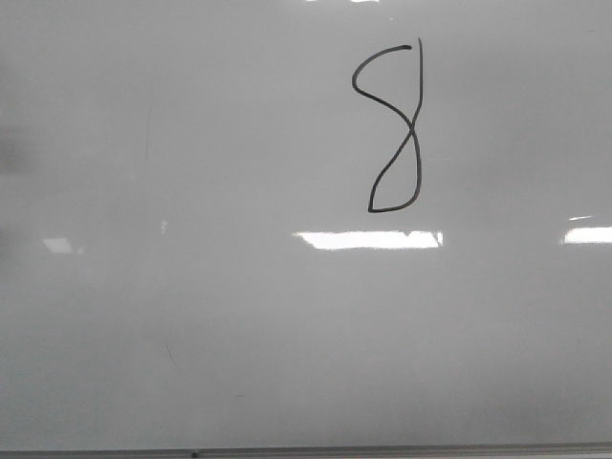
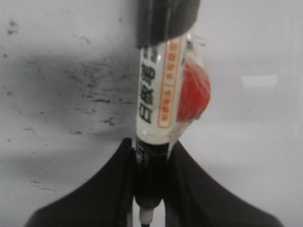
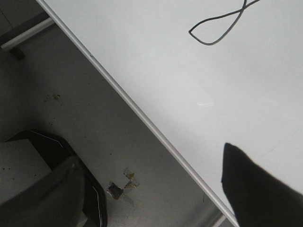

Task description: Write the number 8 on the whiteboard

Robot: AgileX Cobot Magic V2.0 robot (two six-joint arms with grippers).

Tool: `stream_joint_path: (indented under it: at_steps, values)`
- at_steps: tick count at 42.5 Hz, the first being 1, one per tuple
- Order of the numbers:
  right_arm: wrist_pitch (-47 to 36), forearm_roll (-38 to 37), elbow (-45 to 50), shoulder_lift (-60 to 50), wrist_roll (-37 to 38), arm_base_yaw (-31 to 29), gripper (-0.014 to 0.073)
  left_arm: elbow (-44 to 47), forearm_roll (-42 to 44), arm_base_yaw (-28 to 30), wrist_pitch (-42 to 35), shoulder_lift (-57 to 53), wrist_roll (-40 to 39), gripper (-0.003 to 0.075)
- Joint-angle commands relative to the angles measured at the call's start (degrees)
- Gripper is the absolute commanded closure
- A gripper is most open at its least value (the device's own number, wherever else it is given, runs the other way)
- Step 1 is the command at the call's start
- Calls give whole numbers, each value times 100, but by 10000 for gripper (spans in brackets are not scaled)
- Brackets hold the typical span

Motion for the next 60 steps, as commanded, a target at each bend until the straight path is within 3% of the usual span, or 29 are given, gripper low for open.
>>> stream_joint_path:
  at_steps: [1, 24, 32, 40, 49, 60]
  values:
    - [-287, 70, -105, -25, 12, -17, -18, -347, 65, 16, -148, 27, -39, 717]
    - [-298, 70, -105, -25, 28, -17, -18, -507, 65, 16, 152, 257, 82, 301]
    - [-298, 19, -105, -39, 396, -17, -18, -590, 65, 16, 868, -3, 347, 293]
    - [-445, -600, -105, -168, 1586, -17, -18, -590, 30, -233, 1497, -807, 542, 293]
    - [-590, -1111, -92, -616, 2941, -17, -18, -564, -701, -1295, 1894, -2178, 1290, 293]
    - [-581, -1211, 189, -1449, 3057, -17, -18, -534, -1020, -2645, 2178, -3384, 1323, 303]
